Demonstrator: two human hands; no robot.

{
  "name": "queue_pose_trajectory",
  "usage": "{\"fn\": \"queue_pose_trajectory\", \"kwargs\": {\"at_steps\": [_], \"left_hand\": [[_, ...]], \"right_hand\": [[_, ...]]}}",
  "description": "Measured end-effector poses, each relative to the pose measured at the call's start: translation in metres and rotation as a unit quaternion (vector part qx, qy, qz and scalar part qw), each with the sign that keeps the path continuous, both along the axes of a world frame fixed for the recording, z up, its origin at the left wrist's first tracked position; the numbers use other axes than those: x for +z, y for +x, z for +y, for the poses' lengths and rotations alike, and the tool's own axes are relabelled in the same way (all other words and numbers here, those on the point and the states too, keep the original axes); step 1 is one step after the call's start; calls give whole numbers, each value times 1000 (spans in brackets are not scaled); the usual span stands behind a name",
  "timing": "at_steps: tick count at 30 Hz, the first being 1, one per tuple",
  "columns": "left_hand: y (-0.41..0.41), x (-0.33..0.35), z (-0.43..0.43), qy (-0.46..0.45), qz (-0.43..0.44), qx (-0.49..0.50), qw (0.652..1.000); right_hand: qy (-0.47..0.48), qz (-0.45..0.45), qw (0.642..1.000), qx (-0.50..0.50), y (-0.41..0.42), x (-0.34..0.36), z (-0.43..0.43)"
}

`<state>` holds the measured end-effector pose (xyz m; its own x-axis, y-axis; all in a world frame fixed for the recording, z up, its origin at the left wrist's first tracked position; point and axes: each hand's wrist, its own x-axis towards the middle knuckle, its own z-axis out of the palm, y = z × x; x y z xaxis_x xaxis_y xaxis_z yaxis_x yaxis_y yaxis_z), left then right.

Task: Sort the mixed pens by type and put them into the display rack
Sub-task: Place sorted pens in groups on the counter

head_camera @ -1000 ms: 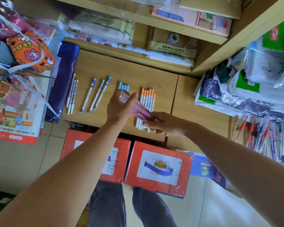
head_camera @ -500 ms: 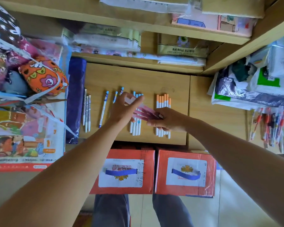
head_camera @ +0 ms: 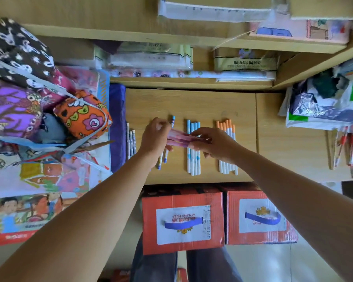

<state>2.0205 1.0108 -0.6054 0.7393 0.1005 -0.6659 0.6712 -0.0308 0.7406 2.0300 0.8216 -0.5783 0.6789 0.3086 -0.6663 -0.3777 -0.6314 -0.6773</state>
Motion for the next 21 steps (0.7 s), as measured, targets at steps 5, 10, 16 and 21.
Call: {"fn": "queue_pose_trajectory", "kwargs": {"at_steps": [5,10,16,21], "left_hand": [[1,-11,-4,-16,32,35,999],[15,-16,6,-32,18,49,998],[57,-44,19,56,-31,121,991],[81,-83,37,148,-74,81,983]], "right_hand": [[55,43,983,-170,1,-10,9],[57,28,979,-191,18,-21,20],[94,-10,975,-201,66,-41,47],[105,-47,974,-194,95,-74,63]]}}
